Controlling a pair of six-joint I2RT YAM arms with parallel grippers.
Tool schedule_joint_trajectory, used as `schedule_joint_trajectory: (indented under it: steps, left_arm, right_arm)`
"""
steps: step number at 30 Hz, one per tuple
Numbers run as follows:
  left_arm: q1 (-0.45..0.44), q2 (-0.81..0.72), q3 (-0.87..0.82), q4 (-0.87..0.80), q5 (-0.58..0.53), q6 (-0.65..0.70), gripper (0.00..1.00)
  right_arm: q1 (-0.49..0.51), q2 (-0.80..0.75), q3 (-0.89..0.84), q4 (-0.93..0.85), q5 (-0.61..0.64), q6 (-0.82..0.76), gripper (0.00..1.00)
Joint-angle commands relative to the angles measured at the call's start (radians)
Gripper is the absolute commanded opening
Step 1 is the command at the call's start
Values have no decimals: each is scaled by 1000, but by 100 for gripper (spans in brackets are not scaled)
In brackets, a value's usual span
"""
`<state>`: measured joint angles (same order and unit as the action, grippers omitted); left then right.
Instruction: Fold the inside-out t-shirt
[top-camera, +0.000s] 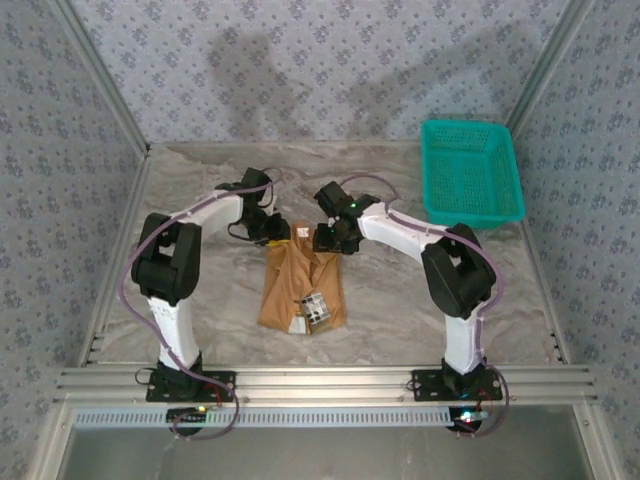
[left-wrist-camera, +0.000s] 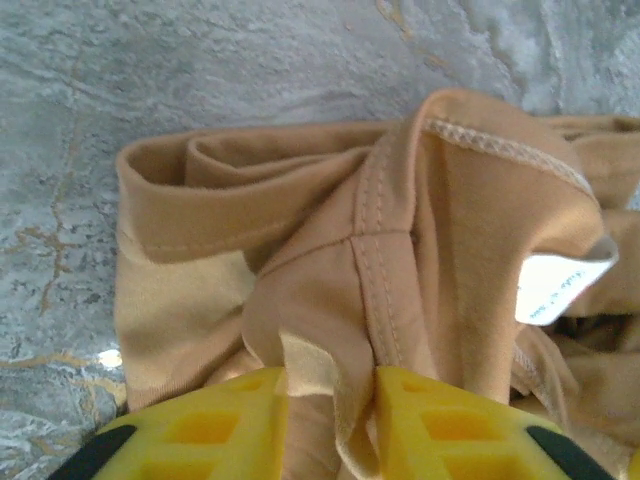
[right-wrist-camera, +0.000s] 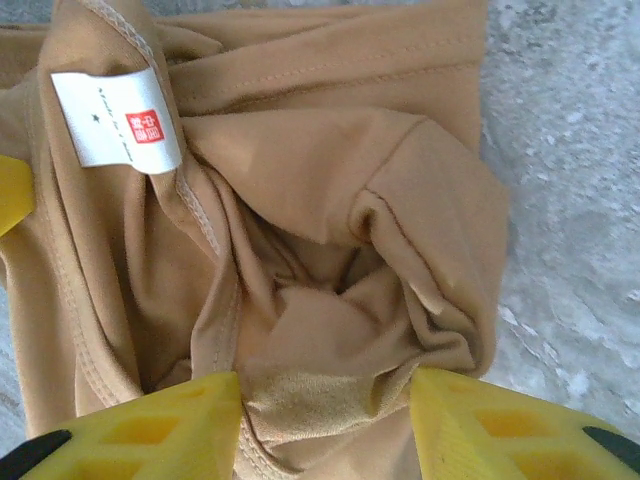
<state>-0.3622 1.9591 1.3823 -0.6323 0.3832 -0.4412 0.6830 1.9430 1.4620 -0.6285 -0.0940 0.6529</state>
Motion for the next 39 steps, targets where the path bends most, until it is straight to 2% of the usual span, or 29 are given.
schedule_joint_trajectory:
  steps: [1, 4, 6, 10, 18, 22, 26, 28, 30, 31, 32, 33, 34, 36, 39]
  left_arm:
    - [-7, 22, 48, -12, -19, -8, 21]
    - [-9, 20, 74, -32, -28, -5, 7]
    - [-9, 5, 92, -78, -47, 7, 1]
    - [-11, -69, 114, -160, -128, 40, 0]
    - [8, -157, 215, -335, -313, 117, 0]
    - [14, -144, 260, -370, -349, 127, 0]
    - [14, -91, 302, -364, -365, 134, 2]
    - [16, -39, 333, -358, -398, 137, 4]
    - [24, 29, 381, -362, -450, 129, 12]
    - [31, 61, 405, -368, -477, 121, 15]
    - [39, 88, 432, -369, -503, 104, 24]
    - [47, 104, 444, -360, -525, 89, 31]
    - [51, 108, 448, -354, -543, 76, 34]
    - [59, 80, 427, -343, -564, 40, 36]
    - [66, -29, 306, -326, -481, 6, 33]
  right_arm:
    - [2, 40, 61, -47, 7, -16, 45]
    - [2, 52, 103, -82, 24, -56, 22]
    - [1, 44, 128, -112, 35, -66, 9]
    - [7, -6, 154, -174, 64, -78, 2]
    - [-23, -76, 202, -262, 69, -77, 1]
    - [-56, -39, 242, -260, 36, -78, 1]
    - [-90, 60, 320, -262, -2, -82, 2]
    - [-113, 127, 375, -257, -23, -83, 8]
    - [-144, 212, 455, -256, -62, -83, 15]
    - [-158, 249, 495, -259, -87, -82, 22]
    - [-173, 287, 541, -268, -108, -83, 29]
    - [-187, 319, 584, -278, -119, -79, 30]
    - [-196, 338, 614, -296, -123, -79, 31]
    - [-207, 352, 657, -333, -128, -96, 34]
    - [-193, 273, 578, -339, -103, -130, 35]
